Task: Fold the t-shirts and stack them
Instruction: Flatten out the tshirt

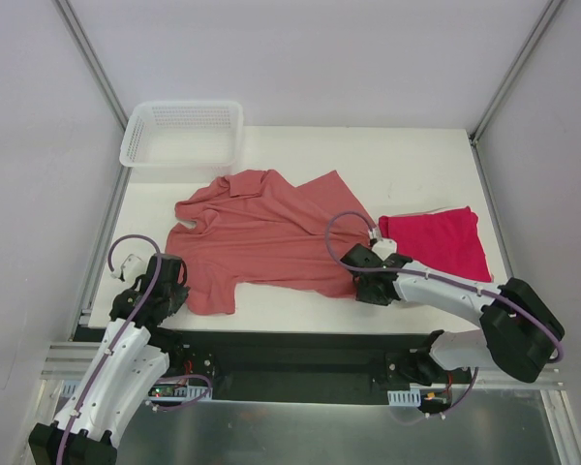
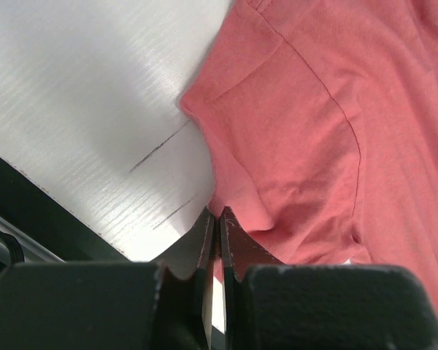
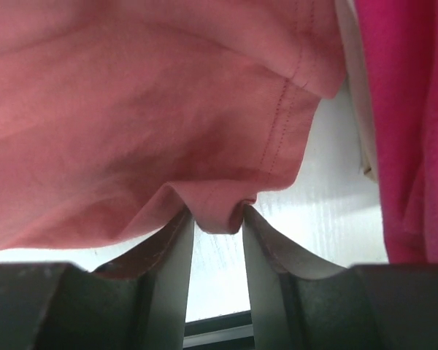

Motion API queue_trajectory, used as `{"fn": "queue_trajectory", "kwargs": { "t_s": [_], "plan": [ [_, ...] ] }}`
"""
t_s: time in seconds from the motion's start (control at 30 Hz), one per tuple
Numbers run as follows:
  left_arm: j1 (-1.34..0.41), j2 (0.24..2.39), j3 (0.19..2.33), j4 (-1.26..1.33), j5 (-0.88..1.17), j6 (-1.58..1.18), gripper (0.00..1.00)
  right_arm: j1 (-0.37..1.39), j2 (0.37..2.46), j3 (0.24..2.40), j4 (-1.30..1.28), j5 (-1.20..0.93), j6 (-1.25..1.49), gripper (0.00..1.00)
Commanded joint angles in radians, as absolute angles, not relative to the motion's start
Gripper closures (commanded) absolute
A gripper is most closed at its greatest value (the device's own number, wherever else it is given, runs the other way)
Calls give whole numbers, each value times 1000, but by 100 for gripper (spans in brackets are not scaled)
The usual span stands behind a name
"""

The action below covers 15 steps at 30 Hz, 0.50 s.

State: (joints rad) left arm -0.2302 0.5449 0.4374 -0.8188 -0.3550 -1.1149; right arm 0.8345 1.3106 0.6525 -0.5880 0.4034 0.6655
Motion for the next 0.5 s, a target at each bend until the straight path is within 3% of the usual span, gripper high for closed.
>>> {"fn": "queue_trajectory", "kwargs": {
  "t_s": [0.0, 0.07, 0.1, 0.2, 0.47],
  "plan": [
    [-239, 551, 472, -819, -393, -1114, 100, 818, 1313, 684, -584, 419, 634, 69],
    [-239, 549, 472, -819, -394, -1111, 100, 813, 1310, 687, -589, 414, 620, 75],
    [-239, 548, 476, -819, -396, -1109, 100, 808, 1305, 686, -592, 410, 615, 85],
    [-239, 532, 492, -821, -397, -1104, 100, 805, 1279, 696, -618, 410, 589, 93],
    [-239, 358, 728, -818, -452, -1029, 100, 807, 1013, 836, -770, 452, 447, 99]
  ]
}}
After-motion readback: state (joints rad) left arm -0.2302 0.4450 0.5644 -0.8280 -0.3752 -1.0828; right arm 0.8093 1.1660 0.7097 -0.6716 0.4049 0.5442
